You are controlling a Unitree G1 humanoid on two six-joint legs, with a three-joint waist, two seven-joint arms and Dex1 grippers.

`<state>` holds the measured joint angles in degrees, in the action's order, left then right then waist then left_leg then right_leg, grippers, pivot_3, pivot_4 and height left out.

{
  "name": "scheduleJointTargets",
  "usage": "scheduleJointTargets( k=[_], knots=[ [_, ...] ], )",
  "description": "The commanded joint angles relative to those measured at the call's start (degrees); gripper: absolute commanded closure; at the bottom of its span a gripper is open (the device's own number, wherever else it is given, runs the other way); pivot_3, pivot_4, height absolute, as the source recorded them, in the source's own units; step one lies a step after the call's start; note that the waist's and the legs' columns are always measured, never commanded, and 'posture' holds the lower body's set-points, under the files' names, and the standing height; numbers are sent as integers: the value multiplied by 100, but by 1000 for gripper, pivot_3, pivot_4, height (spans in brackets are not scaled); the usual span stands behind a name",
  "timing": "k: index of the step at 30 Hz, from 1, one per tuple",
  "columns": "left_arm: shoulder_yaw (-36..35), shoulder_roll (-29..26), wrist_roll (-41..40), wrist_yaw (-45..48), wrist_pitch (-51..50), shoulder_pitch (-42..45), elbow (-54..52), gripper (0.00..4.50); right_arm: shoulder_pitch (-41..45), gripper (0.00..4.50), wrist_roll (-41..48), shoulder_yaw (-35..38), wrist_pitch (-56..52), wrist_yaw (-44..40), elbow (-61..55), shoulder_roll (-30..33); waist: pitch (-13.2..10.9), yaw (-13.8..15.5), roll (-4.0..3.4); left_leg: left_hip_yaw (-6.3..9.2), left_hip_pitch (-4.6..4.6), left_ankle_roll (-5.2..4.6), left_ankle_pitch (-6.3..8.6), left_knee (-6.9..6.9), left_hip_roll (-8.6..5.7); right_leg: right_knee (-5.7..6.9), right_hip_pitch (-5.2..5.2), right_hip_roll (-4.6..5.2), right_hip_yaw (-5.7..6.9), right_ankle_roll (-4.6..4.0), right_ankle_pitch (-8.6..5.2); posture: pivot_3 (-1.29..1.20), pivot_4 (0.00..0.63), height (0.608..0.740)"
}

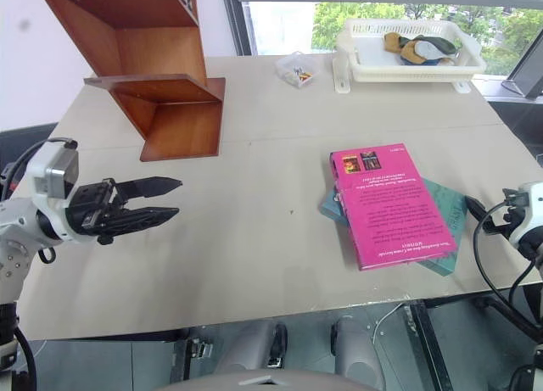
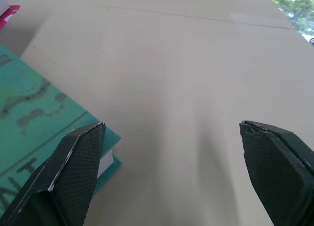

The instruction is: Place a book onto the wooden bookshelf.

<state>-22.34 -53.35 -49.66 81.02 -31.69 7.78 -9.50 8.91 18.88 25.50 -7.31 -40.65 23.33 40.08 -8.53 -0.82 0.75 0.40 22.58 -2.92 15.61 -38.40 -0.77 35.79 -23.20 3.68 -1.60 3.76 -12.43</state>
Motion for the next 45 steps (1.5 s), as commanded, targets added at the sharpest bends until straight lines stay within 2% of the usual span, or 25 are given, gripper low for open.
scheduleJointTargets(
  k=[1,5,9,13,16,28,36,40,45],
  knots=[
    [-84,-111,4,136,85,61,-53,1561,-381,0,149,-461,-381,-310,-716,-240,1,-5,2,1,0,0,0,0,1,0,0,-1,0,0,0,0,150,740],
    [-9,-39,74,111,143,95,-37,1561,-545,0,245,-895,-752,-262,-1548,-570,11,-29,19,1,-15,0,0,2,17,3,8,-11,-1,0,0,0,150,740],
    [55,-9,109,115,175,154,0,1561,-397,0,268,-1206,-958,-195,-1802,-836,9,-26,28,-2,-68,2,0,2,20,2,54,-9,-4,-2,-2,0,150,740],
    [94,-7,172,142,227,222,96,1561,-301,0,194,-1544,-1038,-111,-2012,-1104,15,-21,41,-2,-74,3,-1,2,25,1,59,-1,-5,-3,-3,0,150,740],
    [102,-5,194,153,258,235,139,1561,-188,0,106,-1487,-986,99,-1865,-1211,15,-20,41,-2,-73,6,-2,2,29,1,57,0,-5,-4,-3,0,150,740],
    [133,60,277,108,336,279,199,1561,186,0,21,-469,-256,320,-610,-350,4,31,26,1,-60,6,-1,5,4,-10,53,41,0,-6,-3,0,150,740],
    [126,73,291,92,313,263,175,1561,443,0,-174,127,248,1120,555,47,-3,-3,15,1,-59,6,-1,27,6,-11,49,38,0,-17,-10,0,150,740],
    [178,105,332,77,328,287,179,1561,522,0,-399,88,460,1461,1057,125,-13,-3,6,-3,-58,5,-1,27,3,-12,49,39,-2,-17,-10,0,150,740],
    [219,111,361,79,340,365,226,1561,479,0,-426,-185,229,1317,1189,-56,-16,-16,2,-3,-58,4,-1,27,4,-12,49,33,-2,-17,-10,0,150,740]
  ],
)
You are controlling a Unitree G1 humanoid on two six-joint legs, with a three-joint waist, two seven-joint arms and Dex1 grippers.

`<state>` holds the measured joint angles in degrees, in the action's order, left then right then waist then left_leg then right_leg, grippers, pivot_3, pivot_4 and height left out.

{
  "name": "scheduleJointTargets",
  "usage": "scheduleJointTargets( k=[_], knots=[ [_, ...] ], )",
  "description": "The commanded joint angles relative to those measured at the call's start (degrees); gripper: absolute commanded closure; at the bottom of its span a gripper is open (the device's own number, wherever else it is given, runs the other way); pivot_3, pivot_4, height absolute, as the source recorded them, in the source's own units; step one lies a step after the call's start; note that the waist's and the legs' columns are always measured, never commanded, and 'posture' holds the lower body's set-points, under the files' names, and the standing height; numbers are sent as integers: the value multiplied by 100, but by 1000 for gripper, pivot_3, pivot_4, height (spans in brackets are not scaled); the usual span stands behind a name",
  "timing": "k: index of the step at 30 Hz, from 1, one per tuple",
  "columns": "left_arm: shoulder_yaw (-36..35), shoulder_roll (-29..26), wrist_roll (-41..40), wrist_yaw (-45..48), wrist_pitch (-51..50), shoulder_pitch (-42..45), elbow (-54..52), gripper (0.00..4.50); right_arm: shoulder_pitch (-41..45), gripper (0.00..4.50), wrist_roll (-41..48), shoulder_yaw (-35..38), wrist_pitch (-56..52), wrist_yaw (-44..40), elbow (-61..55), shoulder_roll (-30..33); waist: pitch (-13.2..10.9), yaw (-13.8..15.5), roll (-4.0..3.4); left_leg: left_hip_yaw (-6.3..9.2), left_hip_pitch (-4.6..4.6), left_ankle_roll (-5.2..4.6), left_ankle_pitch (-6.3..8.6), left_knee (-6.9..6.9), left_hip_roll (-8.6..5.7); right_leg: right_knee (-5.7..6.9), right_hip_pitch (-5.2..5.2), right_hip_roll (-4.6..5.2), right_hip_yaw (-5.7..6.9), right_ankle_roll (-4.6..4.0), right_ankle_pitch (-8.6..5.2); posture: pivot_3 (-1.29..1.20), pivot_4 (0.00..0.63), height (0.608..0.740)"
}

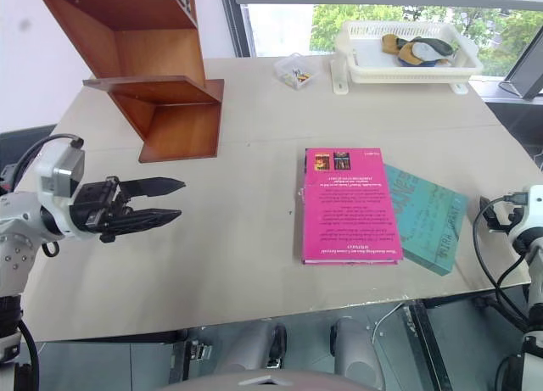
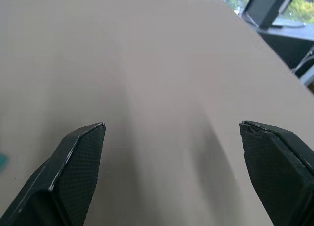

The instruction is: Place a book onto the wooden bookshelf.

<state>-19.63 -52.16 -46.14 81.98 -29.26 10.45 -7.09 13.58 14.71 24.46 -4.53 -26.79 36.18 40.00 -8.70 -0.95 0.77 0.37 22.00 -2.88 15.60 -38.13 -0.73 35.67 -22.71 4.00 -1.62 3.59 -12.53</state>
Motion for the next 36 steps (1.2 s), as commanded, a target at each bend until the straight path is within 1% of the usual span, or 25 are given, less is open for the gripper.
scheduleJointTargets(
  k=[1,4,6,12,18,24,27,31,34,36],
  knots=[
    [-53,-10,14,-18,99,105,-10,1561,-50,0,58,-163,-85,-253,-250,-139,0,-12,1,0,-1,0,0,0,0,0,0,-2,0,0,0,0,150,740],
    [-64,-10,27,-26,106,89,-18,1561,-275,0,296,-398,-314,-708,-866,-423,1,-45,9,0,-2,0,0,0,5,0,1,-12,-1,1,0,0,150,740],
    [-60,-2,41,-33,114,87,-14,1561,-401,0,369,-520,-469,-846,-1206,-567,1,-77,9,2,-3,0,0,0,14,1,2,-28,0,2,1,0,150,740],
    [-80,37,57,-57,113,60,-27,1561,-523,0,357,-866,-849,-649,-1964,-1091,3,-145,13,2,-8,0,0,-1,23,4,2,-20,-2,2,1,0,150,740],
    [-101,40,68,-89,107,46,-26,1561,-453,0,291,-1298,-1137,-579,-2443,-1545,7,-149,21,3,-11,2,0,-1,31,8,1,-23,-2,1,1,0,150,740],
    [-164,38,53,-118,120,-48,-71,1561,-571,0,240,-1767,-1561,-455,-3122,-1973,12,-151,29,5,-10,4,1,1,33,8,-2,-15,-3,-1,1,0,150,740],
    [-186,53,23,-196,76,-104,-115,1561,-566,0,220,-1777,-1638,-401,-3228,-2026,12,-145,29,9,-10,6,2,5,31,8,-7,-4,-14,-4,-1,0,150,740],
    [39,61,174,-455,-137,-445,-274,1561,-573,0,240,-1616,-1701,-367,-3366,-1895,13,-144,29,9,-7,18,8,18,23,1,-11,9,-26,-7,-2,0,150,740],
    [-7,284,313,-1009,-178,-456,-19,1561,-666,0,307,-1431,-1710,-435,-3534,-1699,11,-114,25,9,-4,29,12,32,17,-2,-20,16,-26,-10,-3,0,150,740],
    [-208,589,25,-1649,-623,-307,267,1561,-797,0,424,-1144,-1686,-579,-3652,-1405,11,-64,18,15,2,32,10,37,16,-2,-28,17,-19,-13,-5,0,150,740]
  ],
)
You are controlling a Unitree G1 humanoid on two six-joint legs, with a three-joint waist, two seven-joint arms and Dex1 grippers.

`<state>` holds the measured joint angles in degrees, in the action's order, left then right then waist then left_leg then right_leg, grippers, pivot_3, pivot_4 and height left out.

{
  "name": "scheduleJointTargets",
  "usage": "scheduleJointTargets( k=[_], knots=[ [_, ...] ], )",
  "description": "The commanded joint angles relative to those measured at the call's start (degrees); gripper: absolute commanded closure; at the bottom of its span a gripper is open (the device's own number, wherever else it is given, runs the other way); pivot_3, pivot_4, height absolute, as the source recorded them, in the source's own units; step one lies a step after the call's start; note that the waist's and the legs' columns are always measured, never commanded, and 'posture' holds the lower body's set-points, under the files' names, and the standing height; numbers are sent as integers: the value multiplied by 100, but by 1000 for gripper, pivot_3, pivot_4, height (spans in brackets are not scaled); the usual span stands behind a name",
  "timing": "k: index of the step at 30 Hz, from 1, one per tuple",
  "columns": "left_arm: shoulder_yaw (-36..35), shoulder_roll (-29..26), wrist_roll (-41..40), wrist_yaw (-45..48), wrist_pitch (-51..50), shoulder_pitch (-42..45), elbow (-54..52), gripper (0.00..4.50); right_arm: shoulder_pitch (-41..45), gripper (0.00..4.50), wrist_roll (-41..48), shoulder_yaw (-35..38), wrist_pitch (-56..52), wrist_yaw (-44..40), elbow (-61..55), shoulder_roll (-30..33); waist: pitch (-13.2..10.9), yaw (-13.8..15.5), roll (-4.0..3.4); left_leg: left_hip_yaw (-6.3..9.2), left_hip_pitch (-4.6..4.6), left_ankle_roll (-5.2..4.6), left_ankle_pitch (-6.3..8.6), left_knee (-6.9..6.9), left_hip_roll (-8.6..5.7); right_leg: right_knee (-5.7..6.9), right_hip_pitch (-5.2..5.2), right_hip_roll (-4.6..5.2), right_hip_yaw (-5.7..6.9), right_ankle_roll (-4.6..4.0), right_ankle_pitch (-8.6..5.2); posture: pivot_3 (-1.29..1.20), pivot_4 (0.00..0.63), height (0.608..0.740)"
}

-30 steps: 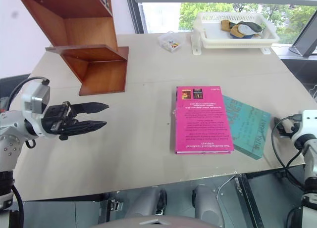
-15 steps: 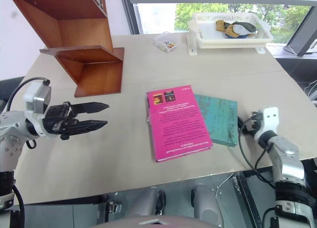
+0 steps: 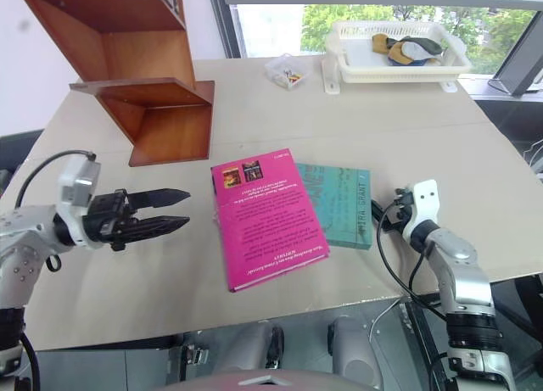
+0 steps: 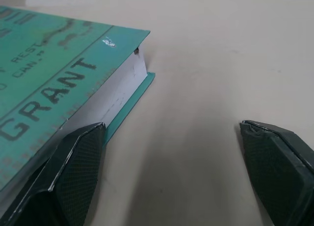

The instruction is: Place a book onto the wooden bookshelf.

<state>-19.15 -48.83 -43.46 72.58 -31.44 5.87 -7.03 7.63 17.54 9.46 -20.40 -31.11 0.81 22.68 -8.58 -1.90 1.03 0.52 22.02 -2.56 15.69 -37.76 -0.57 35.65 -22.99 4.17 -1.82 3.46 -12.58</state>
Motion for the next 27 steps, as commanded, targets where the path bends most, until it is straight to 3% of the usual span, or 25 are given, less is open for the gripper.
scheduleJointTargets(
  k=[1,6,11,20,24,27],
  knots=[
    [-329,432,-427,-1034,-667,197,304,1561,-286,0,219,518,-71,-252,-174,500,-4,82,-18,2,3,-5,-3,1,-3,0,-2,2,2,-1,-1,0,150,740],
    [-433,1266,-1599,-1991,-1905,63,55,1561,-540,0,480,1297,466,-749,-365,1259,-3,152,-20,8,79,-20,-13,0,-23,2,-62,15,8,25,14,0,150,740],
    [-461,1762,-2083,-2791,-2600,253,471,1561,-837,0,1375,2123,391,-1638,-822,1820,-2,138,-24,9,76,-20,-13,1,-22,4,-61,5,11,25,14,0,150,740],
    [-194,1517,-1821,-2481,-2891,383,922,1561,-2112,0,3728,3525,-1218,-3061,-2170,2675,-1,144,-22,3,71,-20,-16,-12,-22,11,-52,-8,29,26,13,0,150,740],
    [-204,1328,-1709,-2186,-2856,453,1250,1561,-2480,0,4644,3890,-1789,-3149,-2693,2733,1,148,-12,9,69,-20,-16,-15,-16,11,-49,-13,36,16,6,0,150,740],
    [-154,1186,-1697,-2015,-3022,398,1270,1561,-2578,0,4756,3857,-1859,-2964,-2946,2660,0,153,-10,10,71,-20,-16,-24,-15,11,-45,-11,36,6,1,0,150,740]
  ],
)
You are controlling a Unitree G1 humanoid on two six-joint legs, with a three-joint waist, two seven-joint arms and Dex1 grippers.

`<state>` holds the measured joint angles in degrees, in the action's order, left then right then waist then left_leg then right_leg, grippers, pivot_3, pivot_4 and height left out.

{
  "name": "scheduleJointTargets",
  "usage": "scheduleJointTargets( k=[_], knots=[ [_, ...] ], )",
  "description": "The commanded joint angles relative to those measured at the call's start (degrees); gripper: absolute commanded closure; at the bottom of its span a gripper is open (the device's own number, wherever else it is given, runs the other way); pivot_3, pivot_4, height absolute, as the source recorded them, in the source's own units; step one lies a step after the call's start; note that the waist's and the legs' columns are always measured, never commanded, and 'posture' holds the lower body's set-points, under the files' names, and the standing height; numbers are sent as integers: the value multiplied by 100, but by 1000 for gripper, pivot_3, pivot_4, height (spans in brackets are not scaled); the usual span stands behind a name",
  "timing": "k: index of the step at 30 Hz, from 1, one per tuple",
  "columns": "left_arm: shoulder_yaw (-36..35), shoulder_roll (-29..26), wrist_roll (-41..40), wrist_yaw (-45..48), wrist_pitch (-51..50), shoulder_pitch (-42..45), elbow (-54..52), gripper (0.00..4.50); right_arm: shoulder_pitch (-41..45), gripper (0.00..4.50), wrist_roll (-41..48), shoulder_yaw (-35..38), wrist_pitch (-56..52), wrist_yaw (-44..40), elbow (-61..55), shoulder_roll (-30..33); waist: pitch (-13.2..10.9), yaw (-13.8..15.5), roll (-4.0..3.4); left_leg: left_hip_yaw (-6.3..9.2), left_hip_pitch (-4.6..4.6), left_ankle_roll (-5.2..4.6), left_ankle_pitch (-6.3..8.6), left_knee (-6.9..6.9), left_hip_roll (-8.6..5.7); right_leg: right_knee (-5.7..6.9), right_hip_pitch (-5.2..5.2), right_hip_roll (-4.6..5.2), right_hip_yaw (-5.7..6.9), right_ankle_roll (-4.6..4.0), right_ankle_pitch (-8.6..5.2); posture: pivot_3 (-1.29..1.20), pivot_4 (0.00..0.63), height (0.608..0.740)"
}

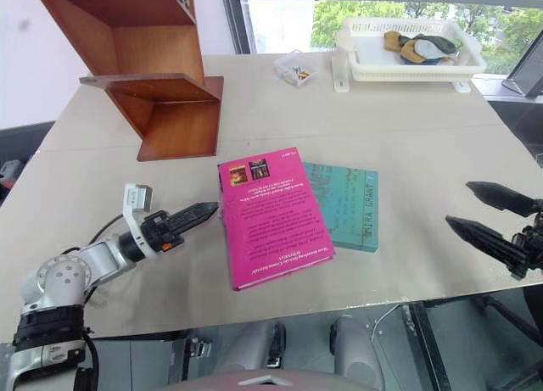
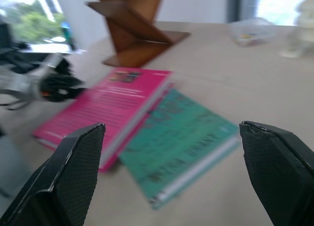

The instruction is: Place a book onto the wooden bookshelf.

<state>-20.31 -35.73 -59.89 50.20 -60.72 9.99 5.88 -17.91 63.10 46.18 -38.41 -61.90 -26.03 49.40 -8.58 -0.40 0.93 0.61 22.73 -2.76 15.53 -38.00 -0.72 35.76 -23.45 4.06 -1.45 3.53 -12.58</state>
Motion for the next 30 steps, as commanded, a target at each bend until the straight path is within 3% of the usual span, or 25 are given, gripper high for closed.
scheduleJointTargets(
  k=[1,9,15,24,28,29,30],
  knots=[
    [-48,-158,-139,282,-237,-44,-20,1561,-22,0,310,181,-85,188,-374,-34,0,7,1,-2,0,0,0,-2,-1,0,1,3,-2,-1,-1,0,150,740],
    [321,-66,-335,662,-1123,266,384,1561,10,0,718,268,-180,480,-673,49,-1,98,2,4,4,-1,1,-17,-2,2,5,3,5,-1,-1,0,150,740],
    [768,448,-123,590,-1301,793,842,1561,-27,0,771,372,-161,575,-733,71,0,151,2,7,5,-1,1,-28,-7,2,13,2,10,-1,-1,0,150,740],
    [572,1041,-239,314,-1615,1140,1268,1561,-268,0,679,472,-94,589,-856,-12,4,147,-4,11,3,-2,1,-30,-5,4,15,6,10,13,7,0,150,740],
    [454,1050,-286,332,-1813,1157,1261,2529,-379,0,815,576,-108,504,-861,-17,4,146,-4,11,3,-2,1,-33,-6,4,17,7,10,8,4,0,150,740],
    [427,1040,-278,337,-1852,1153,1262,3070,-427,0,853,601,-125,443,-855,-16,4,146,-4,11,3,-2,1,-32,-6,4,17,7,10,8,4,0,150,740],
    [404,1031,-269,339,-1875,1152,1267,3322,-472,0,896,623,-147,388,-844,-12,4,145,-4,11,3,-2,1,-33,-6,4,17,6,11,9,5,0,150,740]
  ],
)
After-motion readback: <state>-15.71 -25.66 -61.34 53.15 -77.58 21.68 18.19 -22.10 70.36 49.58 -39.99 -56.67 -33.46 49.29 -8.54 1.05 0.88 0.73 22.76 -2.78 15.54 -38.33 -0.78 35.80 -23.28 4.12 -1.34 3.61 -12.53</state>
